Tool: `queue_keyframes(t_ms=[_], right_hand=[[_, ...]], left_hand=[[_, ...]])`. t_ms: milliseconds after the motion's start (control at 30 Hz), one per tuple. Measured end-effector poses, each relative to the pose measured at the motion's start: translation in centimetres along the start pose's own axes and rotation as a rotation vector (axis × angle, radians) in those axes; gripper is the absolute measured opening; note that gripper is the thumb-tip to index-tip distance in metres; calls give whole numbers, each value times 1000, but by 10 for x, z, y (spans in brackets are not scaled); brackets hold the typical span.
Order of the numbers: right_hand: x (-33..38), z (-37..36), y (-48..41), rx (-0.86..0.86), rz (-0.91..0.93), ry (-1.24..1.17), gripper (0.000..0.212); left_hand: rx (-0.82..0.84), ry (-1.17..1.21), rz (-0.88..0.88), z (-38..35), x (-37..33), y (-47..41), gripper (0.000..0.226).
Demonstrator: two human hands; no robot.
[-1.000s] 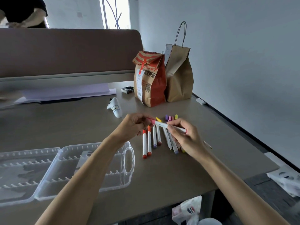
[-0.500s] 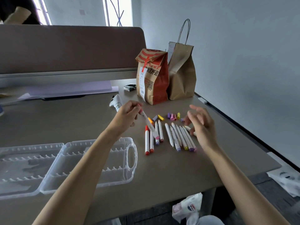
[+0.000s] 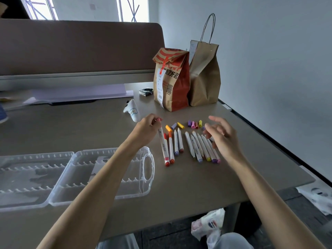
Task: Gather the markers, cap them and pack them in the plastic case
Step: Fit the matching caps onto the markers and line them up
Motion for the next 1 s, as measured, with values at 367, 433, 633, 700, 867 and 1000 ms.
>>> queue_keyframes(t_ms=[367,433,633,700,867,1000], right_hand=[[-1,3,1,-10,-30,-16,27],[1,3,2,-5,-27,-16,25],[-4,5,-1,-4,-40,44,15],[-8,8,-3,-18,-47,43,10],[-12,11,-7,-20,21,145,7],[-13,3,-6,51,55,320,15]], left_hand=[[33,-8,30,-8,2,1,21],[43,-45,32,-10,2,3,23],[91,-36,66,-19,1,10,28],[118,-46,72,-21,1,11,35],[113,-52,93,-21,4,12,42],[119,-54,103,-21,2,14,45]])
Point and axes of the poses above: each hand's wrist, its own y-axis away from the middle knuckle, its own z-axis out of the back of the hand, x = y × z, the point moved 8 cm from there along -y, towards the middle knuckle
